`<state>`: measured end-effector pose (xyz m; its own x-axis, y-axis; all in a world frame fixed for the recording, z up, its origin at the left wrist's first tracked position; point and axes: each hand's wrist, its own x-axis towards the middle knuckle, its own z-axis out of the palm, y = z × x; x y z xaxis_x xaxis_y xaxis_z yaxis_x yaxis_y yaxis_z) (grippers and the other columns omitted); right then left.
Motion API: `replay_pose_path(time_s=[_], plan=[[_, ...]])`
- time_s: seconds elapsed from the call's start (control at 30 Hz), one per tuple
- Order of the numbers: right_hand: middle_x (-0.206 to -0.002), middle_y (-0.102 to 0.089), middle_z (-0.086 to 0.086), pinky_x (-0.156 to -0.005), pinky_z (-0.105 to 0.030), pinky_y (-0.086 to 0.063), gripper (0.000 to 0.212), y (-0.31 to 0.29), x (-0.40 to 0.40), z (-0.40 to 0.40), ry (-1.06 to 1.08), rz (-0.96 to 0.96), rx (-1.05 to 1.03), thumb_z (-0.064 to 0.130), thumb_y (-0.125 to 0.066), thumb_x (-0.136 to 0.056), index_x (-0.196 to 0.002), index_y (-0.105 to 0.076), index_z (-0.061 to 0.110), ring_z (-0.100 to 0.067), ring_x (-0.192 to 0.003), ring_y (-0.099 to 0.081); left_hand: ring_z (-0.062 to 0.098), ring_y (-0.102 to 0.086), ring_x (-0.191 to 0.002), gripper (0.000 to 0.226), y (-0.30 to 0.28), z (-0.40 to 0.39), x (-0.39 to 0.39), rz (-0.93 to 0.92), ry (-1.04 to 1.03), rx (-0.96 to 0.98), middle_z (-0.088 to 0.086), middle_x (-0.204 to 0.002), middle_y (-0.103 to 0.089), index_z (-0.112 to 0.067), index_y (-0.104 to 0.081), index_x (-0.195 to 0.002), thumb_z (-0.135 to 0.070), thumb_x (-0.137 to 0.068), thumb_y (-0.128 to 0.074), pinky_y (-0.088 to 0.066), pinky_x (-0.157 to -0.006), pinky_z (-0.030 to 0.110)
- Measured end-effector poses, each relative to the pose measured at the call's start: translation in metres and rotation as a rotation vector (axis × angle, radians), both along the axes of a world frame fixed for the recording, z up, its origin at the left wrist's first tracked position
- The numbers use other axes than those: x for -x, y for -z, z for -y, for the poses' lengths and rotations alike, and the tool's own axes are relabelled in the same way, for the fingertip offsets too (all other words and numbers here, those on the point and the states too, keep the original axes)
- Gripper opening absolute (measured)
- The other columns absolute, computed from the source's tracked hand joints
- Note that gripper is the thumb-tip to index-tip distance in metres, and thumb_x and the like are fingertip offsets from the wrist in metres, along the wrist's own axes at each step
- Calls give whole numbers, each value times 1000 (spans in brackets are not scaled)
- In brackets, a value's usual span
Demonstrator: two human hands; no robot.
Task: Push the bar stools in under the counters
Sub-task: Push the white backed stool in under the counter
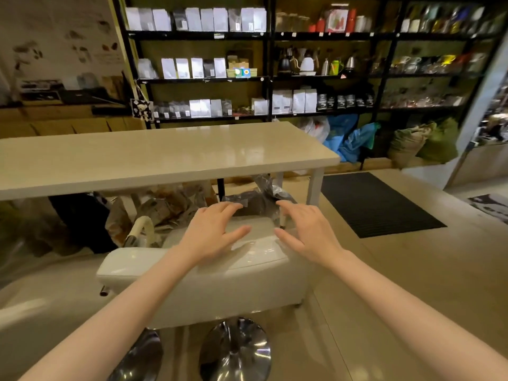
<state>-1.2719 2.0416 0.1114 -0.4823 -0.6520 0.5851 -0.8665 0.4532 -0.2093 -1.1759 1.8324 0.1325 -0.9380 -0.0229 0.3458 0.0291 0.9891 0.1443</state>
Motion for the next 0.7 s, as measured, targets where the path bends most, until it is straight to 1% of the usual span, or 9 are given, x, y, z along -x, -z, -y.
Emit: replay_pose_path(time_s=[0.1, 0.2, 0.23, 0.3, 0.37, 0.5, 0.63, 0.7], plan=[[-109, -65, -2, -86, -27, -37, 62, -3, 14, -25, 98, 23, 115, 49, -47, -86, -136, -42, 13, -16, -100, -58, 17, -37, -132, 82, -3, -30, 44, 12, 120, 55, 1, -146, -40, -25, -33, -141, -72, -76, -20, -30, -107, 39], [-115, -62, -2, -88, -29, -36, 67, -4, 36, -57, 209, 84, 179, 51, -50, -84, -140, -33, 18, -18, -105, -56, 20, -34, -134, 71, -14, -66, 88, -30, 192, 52, 3, -148, -36, -24, -29, -143, -64, -86, -36, -28, -108, 42], [-117, -61, -2, -89, -28, -35, 69, -5, 46, -67, 251, 104, 197, 52, -52, -84, -141, -31, 19, -18, -106, -55, 21, -33, -135, 69, -18, -79, 103, -40, 211, 39, 3, -149, -36, -23, -29, -143, -62, -87, -38, -28, -108, 43], [-118, -59, -1, -89, -30, -36, 72, -6, 68, -89, 312, 129, 243, 51, -55, -82, -142, -29, 20, -19, -107, -55, 21, -34, -133, 77, -24, -104, 131, -58, 241, 36, 3, -147, -37, -23, -30, -143, -69, -81, -28, -29, -106, 44], [-118, -59, -3, -92, -34, -37, 73, -8, 93, -110, 349, 130, 272, 50, -54, -81, -142, -29, 17, -20, -107, -55, 21, -36, -131, 85, -27, -128, 161, -67, 254, 46, 2, -146, -38, -24, -30, -142, -72, -73, -17, -31, -105, 45], [-119, -60, -6, -94, -36, -37, 72, -12, 154, -159, 405, 108, 269, 47, -57, -83, -142, -31, 14, -22, -108, -55, 21, -38, -131, 85, -24, -177, 232, -69, 291, 80, 3, -146, -38, -24, -28, -143, -72, -74, -16, -32, -103, 44], [-122, -58, -5, -96, -37, -37, 70, -19, 231, -215, 423, 118, 248, 42, -61, -86, -142, -29, 16, -21, -110, -53, 21, -35, -133, 87, -31, -233, 309, -78, 278, 32, 3, -148, -35, -22, -27, -143, -73, -73, -15, -28, -108, 47], [-126, -56, -4, -98, -38, -37, 71, -25, 274, -244, 444, 137, 232, 44, -60, -86, -143, -27, 18, -20, -114, -51, 21, -34, -134, 89, -37, -261, 349, -91, 262, 22, 3, -149, -34, -22, -26, -144, -73, -72, -14, -26, -109, 47]])
